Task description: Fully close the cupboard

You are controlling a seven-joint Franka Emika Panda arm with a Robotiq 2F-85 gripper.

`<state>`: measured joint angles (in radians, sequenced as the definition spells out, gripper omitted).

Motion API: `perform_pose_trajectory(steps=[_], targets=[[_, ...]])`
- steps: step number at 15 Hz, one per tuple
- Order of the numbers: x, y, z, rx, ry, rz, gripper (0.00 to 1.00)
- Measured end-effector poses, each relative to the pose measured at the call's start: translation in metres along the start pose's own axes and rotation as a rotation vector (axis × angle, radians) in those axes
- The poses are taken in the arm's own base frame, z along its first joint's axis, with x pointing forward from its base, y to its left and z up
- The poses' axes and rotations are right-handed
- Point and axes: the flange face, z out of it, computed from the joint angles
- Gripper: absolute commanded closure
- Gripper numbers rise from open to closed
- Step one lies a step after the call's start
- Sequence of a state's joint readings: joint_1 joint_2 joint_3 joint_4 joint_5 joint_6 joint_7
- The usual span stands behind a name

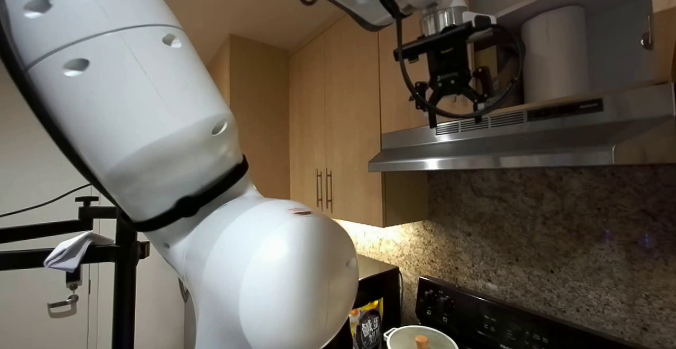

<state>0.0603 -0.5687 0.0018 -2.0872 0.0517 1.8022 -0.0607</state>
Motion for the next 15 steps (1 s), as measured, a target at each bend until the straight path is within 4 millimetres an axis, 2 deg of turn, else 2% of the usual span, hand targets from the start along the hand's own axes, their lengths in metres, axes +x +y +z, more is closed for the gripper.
perform_pose_trajectory(steps=[4,9,12,15], targets=[[-0.028,-0.013,-0.05,-0.028,0.097,0.179,0.0],[-0.074,-0.021,-0.098,-0.091,0.215,0.384,0.0],[-0.108,-0.012,-0.123,-0.162,0.308,0.472,0.0],[-0.145,0.005,-0.149,-0.257,0.399,0.559,0.0]])
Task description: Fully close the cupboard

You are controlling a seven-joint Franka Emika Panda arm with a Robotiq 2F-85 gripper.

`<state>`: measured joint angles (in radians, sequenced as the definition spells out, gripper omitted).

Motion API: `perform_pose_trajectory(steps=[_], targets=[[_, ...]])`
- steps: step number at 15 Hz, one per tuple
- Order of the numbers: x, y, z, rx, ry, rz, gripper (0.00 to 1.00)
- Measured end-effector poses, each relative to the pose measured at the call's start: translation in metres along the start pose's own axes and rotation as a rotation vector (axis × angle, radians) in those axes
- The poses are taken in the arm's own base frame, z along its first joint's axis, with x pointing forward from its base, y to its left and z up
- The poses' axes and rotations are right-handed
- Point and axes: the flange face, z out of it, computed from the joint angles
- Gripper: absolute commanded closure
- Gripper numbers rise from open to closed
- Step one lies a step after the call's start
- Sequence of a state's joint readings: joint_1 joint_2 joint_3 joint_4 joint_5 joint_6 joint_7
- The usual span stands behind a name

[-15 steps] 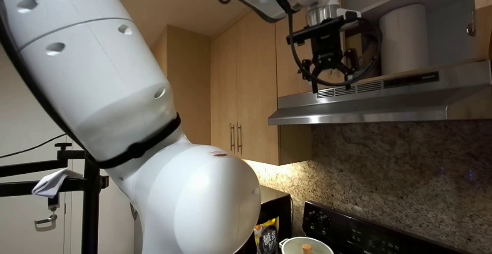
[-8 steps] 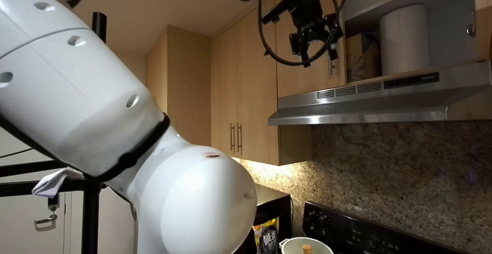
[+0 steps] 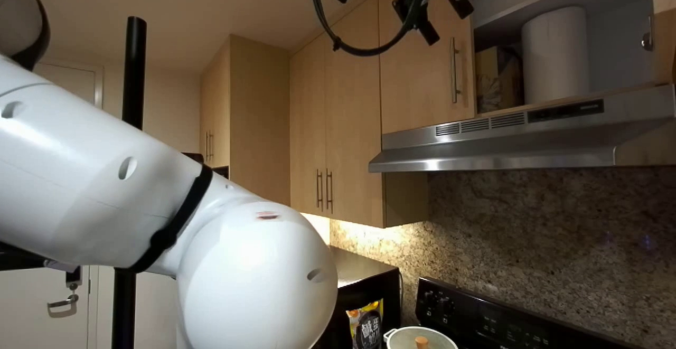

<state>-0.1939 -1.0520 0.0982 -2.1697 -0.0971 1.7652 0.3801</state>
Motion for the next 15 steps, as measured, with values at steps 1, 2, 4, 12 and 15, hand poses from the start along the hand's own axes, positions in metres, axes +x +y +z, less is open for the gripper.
perform_pose_trajectory(steps=[1,2,4,12,15], targets=[[-0.003,0.015,-0.009,-0.031,0.032,0.026,0.0],[-0.007,0.03,-0.018,-0.058,0.059,0.052,0.0],[-0.013,0.064,-0.033,-0.108,0.107,0.081,0.0],[-0.023,0.258,-0.036,-0.134,0.163,-0.18,0.0],[-0.013,0.313,-0.012,-0.037,0.167,-0.312,0.0]])
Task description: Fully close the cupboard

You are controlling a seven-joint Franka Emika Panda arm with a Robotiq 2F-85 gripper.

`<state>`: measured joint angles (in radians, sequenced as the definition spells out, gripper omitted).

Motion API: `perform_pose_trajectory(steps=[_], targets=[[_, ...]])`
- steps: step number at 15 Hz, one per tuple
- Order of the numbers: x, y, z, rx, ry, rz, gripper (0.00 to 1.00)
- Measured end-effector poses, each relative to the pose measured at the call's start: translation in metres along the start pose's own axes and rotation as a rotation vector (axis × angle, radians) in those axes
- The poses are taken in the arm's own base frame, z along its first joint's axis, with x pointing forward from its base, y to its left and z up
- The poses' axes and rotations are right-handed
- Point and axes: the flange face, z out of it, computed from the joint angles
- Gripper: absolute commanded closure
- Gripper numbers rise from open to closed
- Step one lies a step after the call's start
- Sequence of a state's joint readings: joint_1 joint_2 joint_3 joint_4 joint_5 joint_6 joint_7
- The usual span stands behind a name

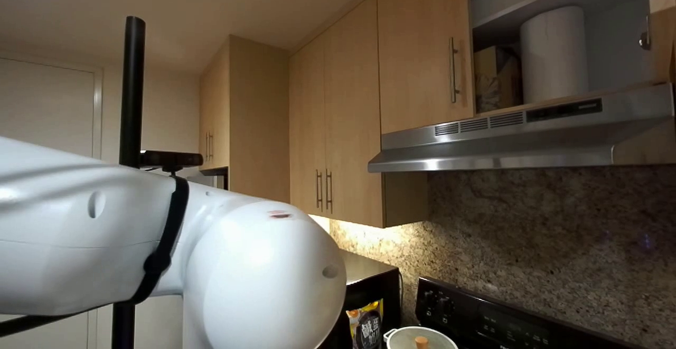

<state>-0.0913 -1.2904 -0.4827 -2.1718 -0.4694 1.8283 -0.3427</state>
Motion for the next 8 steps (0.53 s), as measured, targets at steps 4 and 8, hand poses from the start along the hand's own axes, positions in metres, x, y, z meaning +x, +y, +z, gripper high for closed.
perform_pose_trajectory(steps=[4,8], targets=[[0.019,0.025,0.016,0.083,0.126,-0.154,0.0],[0.054,0.009,0.028,0.164,0.226,-0.315,0.0]])
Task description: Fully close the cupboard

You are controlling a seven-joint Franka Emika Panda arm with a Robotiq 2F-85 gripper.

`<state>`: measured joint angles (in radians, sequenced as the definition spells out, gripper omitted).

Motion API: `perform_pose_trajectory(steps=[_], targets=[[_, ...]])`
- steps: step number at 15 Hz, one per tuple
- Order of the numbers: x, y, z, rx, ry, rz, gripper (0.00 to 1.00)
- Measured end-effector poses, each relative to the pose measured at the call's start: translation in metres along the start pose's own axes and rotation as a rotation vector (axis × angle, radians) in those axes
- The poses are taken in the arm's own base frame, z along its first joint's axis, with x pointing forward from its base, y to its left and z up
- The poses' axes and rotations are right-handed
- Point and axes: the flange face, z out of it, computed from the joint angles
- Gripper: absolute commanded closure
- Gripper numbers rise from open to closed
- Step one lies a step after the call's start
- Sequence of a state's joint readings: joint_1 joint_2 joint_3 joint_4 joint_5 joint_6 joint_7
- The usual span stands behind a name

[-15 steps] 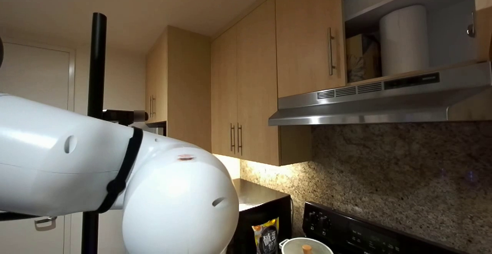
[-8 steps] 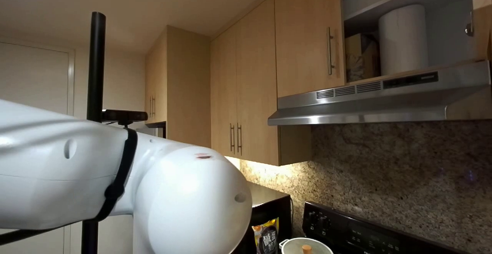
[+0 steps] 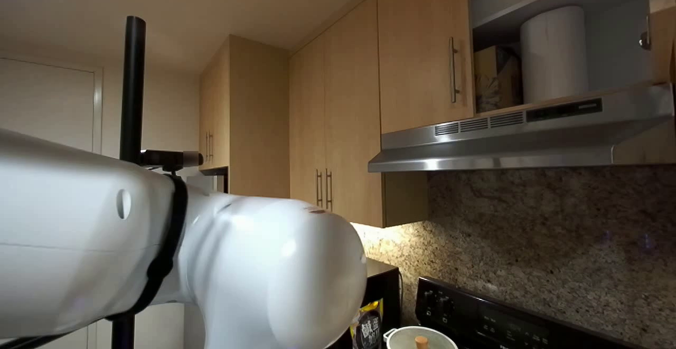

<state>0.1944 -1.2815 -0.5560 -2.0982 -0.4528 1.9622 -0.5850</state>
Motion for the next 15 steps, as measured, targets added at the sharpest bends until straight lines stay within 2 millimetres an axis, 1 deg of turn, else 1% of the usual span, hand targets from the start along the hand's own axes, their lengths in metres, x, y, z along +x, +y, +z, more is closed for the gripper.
perform_pose_trajectory(steps=[3,8,10,13,15], targets=[[0.023,0.001,0.016,-0.001,0.077,-0.033,0.0],[0.048,0.011,0.04,-0.083,0.132,0.02,0.0],[0.058,0.009,0.051,-0.086,0.142,0.061,0.0],[0.076,0.001,0.071,-0.067,0.146,0.117,0.0],[0.081,-0.003,0.08,-0.066,0.125,0.15,0.0]])
